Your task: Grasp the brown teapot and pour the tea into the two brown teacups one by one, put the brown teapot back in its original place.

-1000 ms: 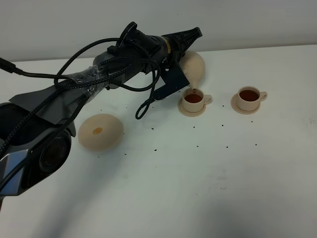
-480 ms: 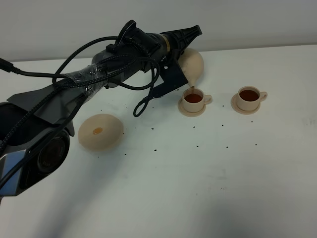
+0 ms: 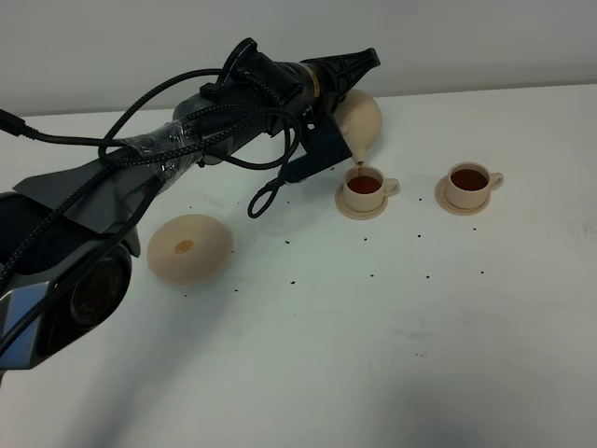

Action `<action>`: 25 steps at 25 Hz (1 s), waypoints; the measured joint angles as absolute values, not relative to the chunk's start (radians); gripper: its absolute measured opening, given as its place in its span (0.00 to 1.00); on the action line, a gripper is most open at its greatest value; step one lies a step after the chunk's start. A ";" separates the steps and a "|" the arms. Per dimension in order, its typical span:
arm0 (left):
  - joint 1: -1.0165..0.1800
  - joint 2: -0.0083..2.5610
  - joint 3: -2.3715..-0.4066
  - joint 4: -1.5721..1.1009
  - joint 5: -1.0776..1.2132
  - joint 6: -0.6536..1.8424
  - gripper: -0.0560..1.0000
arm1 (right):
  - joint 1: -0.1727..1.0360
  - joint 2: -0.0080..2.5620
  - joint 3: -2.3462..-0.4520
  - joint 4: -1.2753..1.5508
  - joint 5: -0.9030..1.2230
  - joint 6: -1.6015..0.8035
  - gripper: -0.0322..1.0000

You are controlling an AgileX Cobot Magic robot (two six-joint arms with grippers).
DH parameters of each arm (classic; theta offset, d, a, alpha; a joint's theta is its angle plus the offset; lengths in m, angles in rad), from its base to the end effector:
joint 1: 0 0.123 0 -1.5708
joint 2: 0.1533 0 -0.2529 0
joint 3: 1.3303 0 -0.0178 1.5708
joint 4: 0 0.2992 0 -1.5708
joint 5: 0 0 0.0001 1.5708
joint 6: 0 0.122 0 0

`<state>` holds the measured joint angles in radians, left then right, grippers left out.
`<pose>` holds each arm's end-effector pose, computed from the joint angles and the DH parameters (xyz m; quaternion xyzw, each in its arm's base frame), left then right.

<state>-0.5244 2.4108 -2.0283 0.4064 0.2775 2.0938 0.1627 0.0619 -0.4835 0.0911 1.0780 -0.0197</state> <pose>0.5317 -0.2922 0.1274 0.8680 0.0834 0.4313 0.2317 0.1050 0.0272 0.2729 -0.0802 0.8726 0.0797 0.4751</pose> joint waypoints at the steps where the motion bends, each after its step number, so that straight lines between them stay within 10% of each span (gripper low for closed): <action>1: -0.524 2.411 -2.028 0.406 0.277 2.094 0.17 | 0.163 0.062 -0.484 0.091 1.078 -0.020 0.26; 25: -0.540 2.410 -2.028 0.425 0.255 2.094 0.17 | 0.163 0.062 -0.484 0.091 1.078 -0.020 0.26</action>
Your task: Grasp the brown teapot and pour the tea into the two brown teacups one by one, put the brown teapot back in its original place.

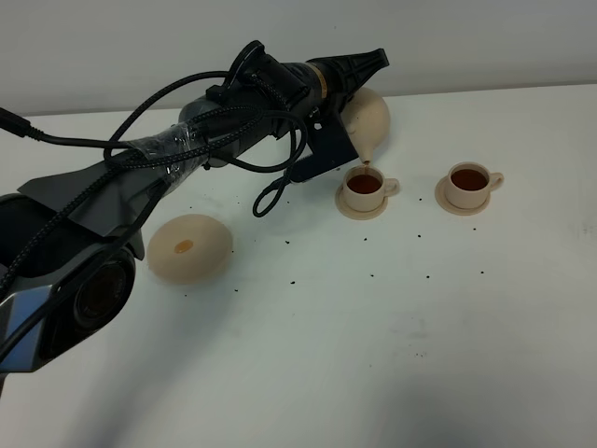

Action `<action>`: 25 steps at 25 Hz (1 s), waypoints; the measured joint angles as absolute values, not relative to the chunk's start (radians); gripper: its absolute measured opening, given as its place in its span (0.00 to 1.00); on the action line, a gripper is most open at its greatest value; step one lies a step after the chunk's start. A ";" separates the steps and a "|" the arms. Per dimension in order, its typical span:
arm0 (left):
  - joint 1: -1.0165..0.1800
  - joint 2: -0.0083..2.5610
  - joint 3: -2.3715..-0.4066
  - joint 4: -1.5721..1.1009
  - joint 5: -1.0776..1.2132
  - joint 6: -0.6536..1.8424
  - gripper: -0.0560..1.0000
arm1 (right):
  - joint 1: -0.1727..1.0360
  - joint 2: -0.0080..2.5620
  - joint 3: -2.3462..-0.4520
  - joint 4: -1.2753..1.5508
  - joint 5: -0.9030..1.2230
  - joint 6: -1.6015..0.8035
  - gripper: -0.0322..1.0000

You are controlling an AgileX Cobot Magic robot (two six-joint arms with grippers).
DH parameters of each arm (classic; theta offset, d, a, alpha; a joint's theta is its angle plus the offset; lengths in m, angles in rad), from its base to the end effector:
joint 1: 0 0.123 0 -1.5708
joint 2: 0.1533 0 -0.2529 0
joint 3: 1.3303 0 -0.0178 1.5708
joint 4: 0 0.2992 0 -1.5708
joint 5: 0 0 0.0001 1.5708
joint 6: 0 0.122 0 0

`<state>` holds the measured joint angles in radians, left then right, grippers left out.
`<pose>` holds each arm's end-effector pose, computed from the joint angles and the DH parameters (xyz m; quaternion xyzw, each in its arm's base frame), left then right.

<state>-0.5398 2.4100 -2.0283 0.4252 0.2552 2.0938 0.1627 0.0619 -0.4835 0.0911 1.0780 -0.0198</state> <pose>0.5281 -0.3016 0.1302 0.8637 0.0671 0.4392 0.2380 0.1050 0.0272 0.2729 -0.0802 0.8726 0.0797 0.4752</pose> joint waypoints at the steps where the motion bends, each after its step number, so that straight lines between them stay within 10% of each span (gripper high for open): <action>1: -0.540 2.410 -2.028 0.426 0.255 2.094 0.17 | 0.163 0.062 -0.484 0.091 1.078 -0.020 0.26; 25: -0.545 2.409 -2.012 0.429 0.251 2.094 0.17 | 0.163 0.062 -0.484 0.091 1.078 -0.020 0.26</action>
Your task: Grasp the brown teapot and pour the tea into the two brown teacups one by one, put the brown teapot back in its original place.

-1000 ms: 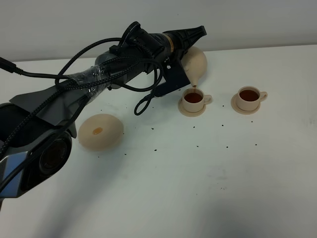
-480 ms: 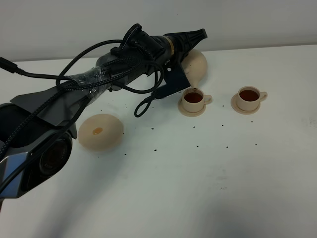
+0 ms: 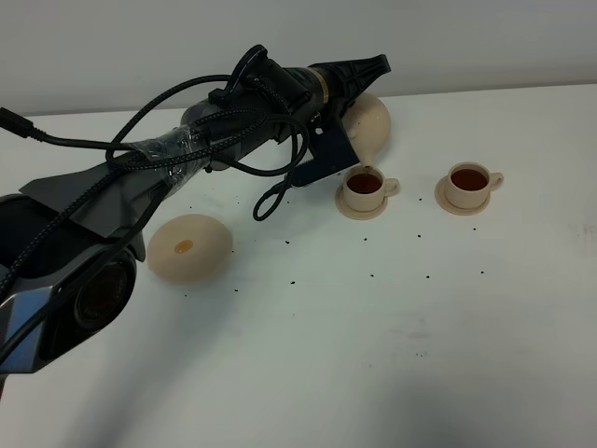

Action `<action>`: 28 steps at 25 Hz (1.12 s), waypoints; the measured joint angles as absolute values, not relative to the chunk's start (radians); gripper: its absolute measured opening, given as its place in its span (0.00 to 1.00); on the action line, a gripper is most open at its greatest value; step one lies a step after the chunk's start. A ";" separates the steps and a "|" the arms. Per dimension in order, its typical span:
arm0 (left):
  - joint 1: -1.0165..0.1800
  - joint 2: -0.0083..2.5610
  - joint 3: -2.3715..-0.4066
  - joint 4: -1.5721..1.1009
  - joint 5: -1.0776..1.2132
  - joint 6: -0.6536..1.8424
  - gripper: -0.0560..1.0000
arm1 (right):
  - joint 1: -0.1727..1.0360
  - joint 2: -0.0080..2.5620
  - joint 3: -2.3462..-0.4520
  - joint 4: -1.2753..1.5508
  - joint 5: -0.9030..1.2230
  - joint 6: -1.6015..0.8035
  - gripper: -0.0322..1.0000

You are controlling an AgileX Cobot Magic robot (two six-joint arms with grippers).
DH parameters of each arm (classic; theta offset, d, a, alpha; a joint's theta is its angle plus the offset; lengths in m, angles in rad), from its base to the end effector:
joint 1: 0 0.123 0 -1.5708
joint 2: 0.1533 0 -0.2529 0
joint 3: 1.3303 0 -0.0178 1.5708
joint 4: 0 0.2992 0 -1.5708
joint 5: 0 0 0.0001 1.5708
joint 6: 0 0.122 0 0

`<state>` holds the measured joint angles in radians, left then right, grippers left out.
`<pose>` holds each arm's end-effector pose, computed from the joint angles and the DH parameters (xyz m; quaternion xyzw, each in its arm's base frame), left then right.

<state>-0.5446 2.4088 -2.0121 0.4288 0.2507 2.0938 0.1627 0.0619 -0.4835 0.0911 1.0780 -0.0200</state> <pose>0.5250 -0.3032 0.1250 0.8666 0.0629 0.4351 0.2360 0.1050 0.0272 0.2729 -0.0803 0.8726 0.0796 0.4752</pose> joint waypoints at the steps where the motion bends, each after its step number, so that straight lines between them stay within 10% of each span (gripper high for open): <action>1: -0.545 2.409 -2.012 0.429 0.251 2.093 0.17 | 0.163 0.062 -0.484 0.091 1.078 -0.020 0.26; 28: -0.545 2.409 -2.012 0.405 0.264 2.052 0.17 | 0.163 0.062 -0.484 0.091 1.078 -0.020 0.26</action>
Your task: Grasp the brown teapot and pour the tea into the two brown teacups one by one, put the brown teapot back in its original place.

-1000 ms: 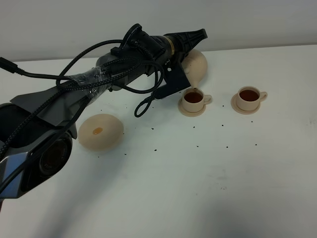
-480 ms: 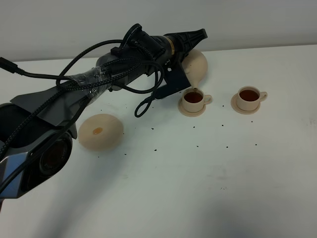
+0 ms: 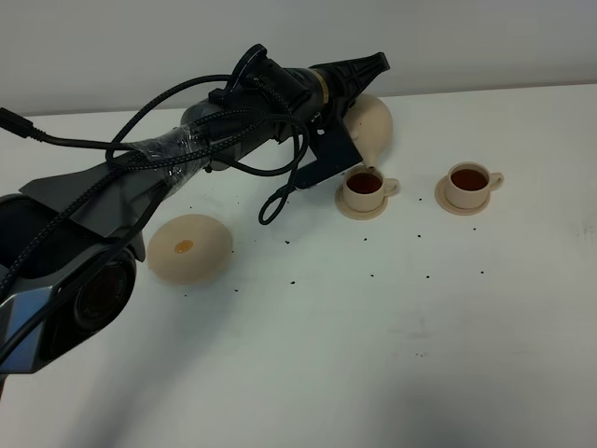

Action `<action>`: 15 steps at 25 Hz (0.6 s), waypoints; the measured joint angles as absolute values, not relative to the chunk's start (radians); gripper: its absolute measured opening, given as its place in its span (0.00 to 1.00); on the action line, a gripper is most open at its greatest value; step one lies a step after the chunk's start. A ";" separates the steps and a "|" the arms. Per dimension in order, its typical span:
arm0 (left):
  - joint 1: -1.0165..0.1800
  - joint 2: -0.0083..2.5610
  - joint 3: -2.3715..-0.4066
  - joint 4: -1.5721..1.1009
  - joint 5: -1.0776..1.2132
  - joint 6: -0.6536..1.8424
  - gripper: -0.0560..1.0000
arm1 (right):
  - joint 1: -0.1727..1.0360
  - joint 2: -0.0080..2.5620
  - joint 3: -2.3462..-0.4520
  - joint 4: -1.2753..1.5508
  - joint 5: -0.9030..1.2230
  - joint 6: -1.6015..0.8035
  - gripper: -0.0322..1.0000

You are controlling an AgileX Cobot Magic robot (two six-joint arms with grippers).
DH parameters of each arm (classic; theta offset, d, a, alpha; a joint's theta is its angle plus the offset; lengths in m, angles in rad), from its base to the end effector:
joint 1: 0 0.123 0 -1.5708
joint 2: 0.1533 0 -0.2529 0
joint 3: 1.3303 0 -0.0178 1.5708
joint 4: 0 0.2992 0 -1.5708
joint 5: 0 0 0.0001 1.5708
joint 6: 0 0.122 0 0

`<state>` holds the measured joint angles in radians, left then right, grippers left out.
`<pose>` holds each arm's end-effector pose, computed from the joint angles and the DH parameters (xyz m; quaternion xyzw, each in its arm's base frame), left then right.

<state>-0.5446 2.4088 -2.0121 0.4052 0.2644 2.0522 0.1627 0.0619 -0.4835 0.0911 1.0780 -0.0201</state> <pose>0.5242 -0.3028 0.1235 0.8678 0.0914 0.4219 0.2463 0.1050 0.0272 0.2729 -0.0803 0.8726 0.0796 0.4752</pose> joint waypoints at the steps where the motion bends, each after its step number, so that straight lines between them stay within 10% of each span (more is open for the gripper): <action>1: -0.544 2.409 -2.012 0.398 0.269 2.044 0.17 | 0.163 0.062 -0.484 0.091 1.078 -0.020 0.26; 15: -0.507 2.358 -2.011 0.326 0.422 1.851 0.17 | 0.163 0.062 -0.484 0.091 1.078 -0.019 0.26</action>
